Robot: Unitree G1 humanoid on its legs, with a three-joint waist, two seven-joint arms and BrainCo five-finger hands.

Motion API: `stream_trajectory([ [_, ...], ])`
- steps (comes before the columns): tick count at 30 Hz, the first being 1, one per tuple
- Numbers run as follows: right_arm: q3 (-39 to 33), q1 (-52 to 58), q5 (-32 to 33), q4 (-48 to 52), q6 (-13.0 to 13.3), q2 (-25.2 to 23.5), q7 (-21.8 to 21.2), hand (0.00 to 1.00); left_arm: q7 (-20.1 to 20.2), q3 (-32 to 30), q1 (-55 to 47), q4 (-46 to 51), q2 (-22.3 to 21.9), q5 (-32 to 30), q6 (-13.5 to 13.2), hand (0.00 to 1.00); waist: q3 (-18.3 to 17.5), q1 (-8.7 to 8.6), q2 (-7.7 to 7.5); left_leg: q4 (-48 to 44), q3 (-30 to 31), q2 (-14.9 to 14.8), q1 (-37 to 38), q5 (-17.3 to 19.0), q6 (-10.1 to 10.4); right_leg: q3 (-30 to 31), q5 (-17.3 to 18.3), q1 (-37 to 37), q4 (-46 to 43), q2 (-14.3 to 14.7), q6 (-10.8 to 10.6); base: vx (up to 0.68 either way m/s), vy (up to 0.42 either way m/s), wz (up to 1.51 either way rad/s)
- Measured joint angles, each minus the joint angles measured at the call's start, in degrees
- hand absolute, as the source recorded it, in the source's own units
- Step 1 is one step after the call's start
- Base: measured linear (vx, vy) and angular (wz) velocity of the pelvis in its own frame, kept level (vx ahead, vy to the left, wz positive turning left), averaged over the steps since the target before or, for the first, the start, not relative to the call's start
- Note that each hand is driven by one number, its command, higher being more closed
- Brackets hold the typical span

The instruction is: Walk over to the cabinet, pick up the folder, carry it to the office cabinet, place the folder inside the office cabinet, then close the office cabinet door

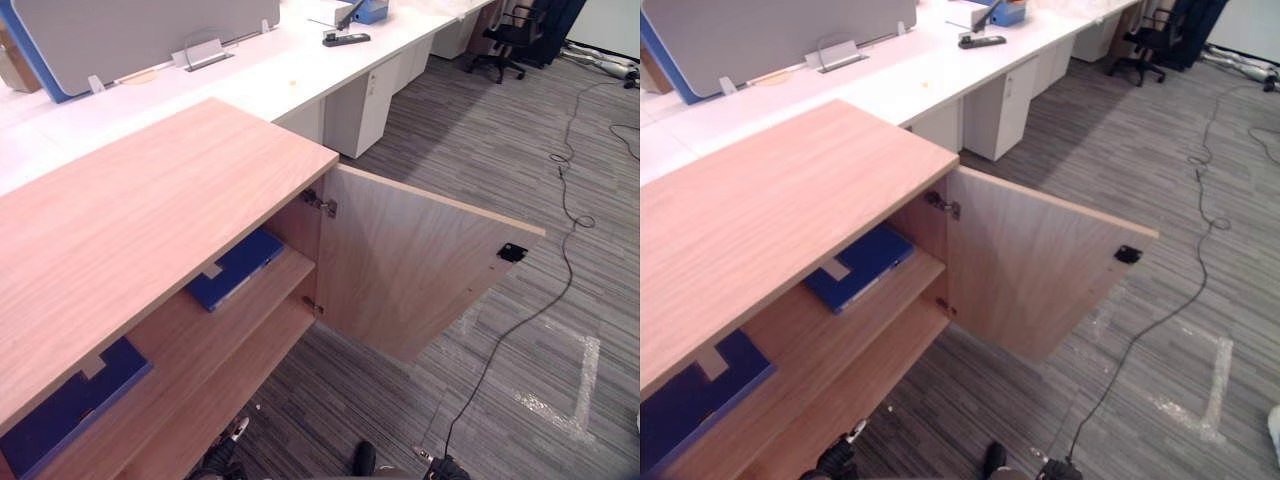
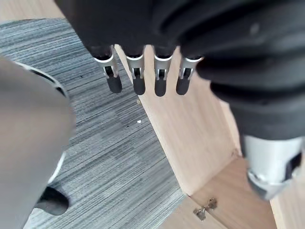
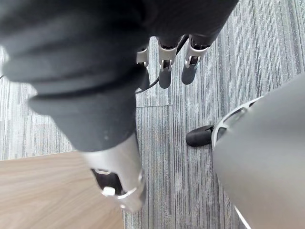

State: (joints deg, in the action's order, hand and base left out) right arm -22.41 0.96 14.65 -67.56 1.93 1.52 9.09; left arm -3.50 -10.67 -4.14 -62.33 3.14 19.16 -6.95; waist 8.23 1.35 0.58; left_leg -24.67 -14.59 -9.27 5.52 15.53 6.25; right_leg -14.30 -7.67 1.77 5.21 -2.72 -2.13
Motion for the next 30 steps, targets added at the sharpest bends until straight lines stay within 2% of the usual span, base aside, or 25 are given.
stream_trajectory([
  [1,0.0,0.1,0.0,-0.1,0.0,0.2,0.0,0.00,0.0,-1.1,-0.2,0.0,-0.3,0.8,0.0,0.00,0.0,0.04,0.07,-7.1,2.1,-0.2,-2.4,-0.1,-0.2,2.1,-0.1,0.5,-0.1,0.0,0.1,-0.02,0.054,-0.67],
  [2,0.0,0.1,0.0,-0.1,0.0,0.1,0.0,0.00,0.0,-2.3,-0.6,-0.1,-0.5,1.4,-0.1,0.00,0.1,0.28,-0.05,-11.8,5.0,0.1,-4.7,0.7,-1.2,3.4,-0.2,0.9,-0.1,-0.1,0.3,0.02,0.120,-0.78],
  [3,-0.1,0.0,0.2,-0.1,0.0,0.2,0.1,0.00,-0.1,-3.8,-0.6,-0.1,-1.2,3.6,-0.2,0.00,0.1,0.72,0.25,-12.9,9.7,1.4,-5.9,3.8,-1.9,5.5,-0.2,1.3,-0.3,0.0,0.4,0.02,0.176,-0.67],
  [5,-0.4,0.5,0.2,-0.1,0.1,0.1,0.1,0.00,-0.2,-5.1,-0.9,0.0,-1.7,7.1,-0.2,0.00,0.1,1.08,0.22,-9.6,15.4,3.6,-7.7,5.9,-2.1,7.7,-0.3,1.4,-0.2,0.0,0.3,-0.05,0.244,-0.72],
  [6,-0.6,0.9,0.3,0.1,0.1,0.2,0.1,0.00,-0.2,-6.1,-1.6,0.1,-2.0,8.4,-0.2,0.00,-0.1,1.17,0.67,-2.4,19.6,4.5,-7.3,5.0,-1.7,8.5,-0.5,1.2,-0.1,0.4,-0.1,-0.09,0.231,-0.75],
  [7,-0.7,1.2,0.5,0.4,0.2,0.1,0.0,0.00,-0.1,-6.8,-1.8,0.4,-2.0,9.0,-0.1,0.00,-0.2,1.23,0.71,-2.0,19.2,4.6,-6.9,3.0,-2.5,9.1,-0.7,1.3,0.0,0.5,-0.4,-0.06,0.194,-0.75],
  [8,-0.8,1.8,0.8,0.7,0.4,-0.4,-0.1,0.00,-0.1,-7.8,-2.4,0.3,-1.7,9.0,-0.1,0.00,-1.0,1.40,0.26,0.4,17.6,5.0,-5.6,3.0,-3.5,10.0,-0.6,1.3,0.0,0.2,-0.8,0.04,0.142,-0.54],
  [11,-0.9,3.8,1.0,3.1,0.5,-1.2,-0.3,0.00,-0.1,-9.9,-3.2,-0.1,-2.0,8.9,-0.2,0.00,-2.2,1.28,-0.70,8.3,14.5,6.8,-2.5,-0.2,-4.4,8.7,-0.5,1.2,-0.6,-1.8,-0.9,0.20,0.110,-0.41],
  [12,-1.0,3.7,1.1,3.1,0.5,-1.1,-0.7,0.00,-0.1,-9.8,-3.5,-0.2,-2.1,8.9,-0.1,0.00,-2.6,0.95,-0.57,11.4,14.5,7.8,-1.6,-2.3,-4.9,8.8,-0.5,0.6,-0.4,-2.6,-1.1,0.20,0.046,-0.14],
  [14,-1.0,3.7,1.0,3.0,0.6,-1.1,-1.3,0.00,-0.1,-9.5,-3.7,-0.3,-2.4,8.4,-0.1,0.00,-3.4,-0.05,-0.08,14.8,14.9,8.6,-0.1,-4.0,-5.0,8.5,0.0,0.3,-0.4,-3.0,-1.7,0.21,0.049,0.02],
  [19,-1.0,3.7,-0.2,2.1,0.6,-0.6,-1.6,0.00,-0.1,-9.0,-2.7,-0.2,-2.8,8.2,-0.2,0.00,-4.2,-0.25,0.32,15.7,15.4,8.4,2.7,-4.1,-4.9,8.3,0.2,1.8,-0.4,-2.4,-1.9,0.15,0.054,-0.21],
  [25,0.3,3.6,-0.1,1.6,0.5,0.1,-1.6,0.00,0.1,-7.1,-2.1,-0.3,-2.7,8.1,-0.4,0.00,-5.3,-1.14,0.19,15.1,15.2,10.5,5.1,-4.1,-5.0,8.4,0.2,3.5,-0.7,-4.2,-2.0,0.02,0.084,-0.16],
  [27,3.6,1.9,-0.1,2.5,0.5,0.3,-1.6,0.00,0.2,-6.6,-2.1,-0.2,-2.6,8.0,-0.4,0.00,-4.9,-0.87,0.57,15.0,14.5,10.5,4.2,-4.9,-6.2,8.2,0.3,-0.3,-4.9,-4.9,-2.0,-0.11,0.067,-0.35],
  [29,4.6,0.4,0.4,5.6,0.5,0.2,-1.3,0.00,0.1,-5.7,-2.1,-0.1,-2.1,7.0,-0.3,0.00,-3.9,-0.91,0.77,15.7,13.9,10.4,2.4,-5.2,-6.7,3.7,4.9,-7.2,-16.4,-7.1,-0.5,-0.15,0.026,-0.11],
  [30,4.6,0.2,0.7,7.4,0.5,0.1,-1.2,0.00,0.1,-5.5,-2.3,-0.1,-1.8,6.7,-0.2,0.00,-3.3,-0.88,0.93,16.6,13.8,10.4,2.5,-5.2,-6.7,0.7,7.5,-9.1,-22.8,-9.4,-0.1,-0.09,0.025,0.29],
])
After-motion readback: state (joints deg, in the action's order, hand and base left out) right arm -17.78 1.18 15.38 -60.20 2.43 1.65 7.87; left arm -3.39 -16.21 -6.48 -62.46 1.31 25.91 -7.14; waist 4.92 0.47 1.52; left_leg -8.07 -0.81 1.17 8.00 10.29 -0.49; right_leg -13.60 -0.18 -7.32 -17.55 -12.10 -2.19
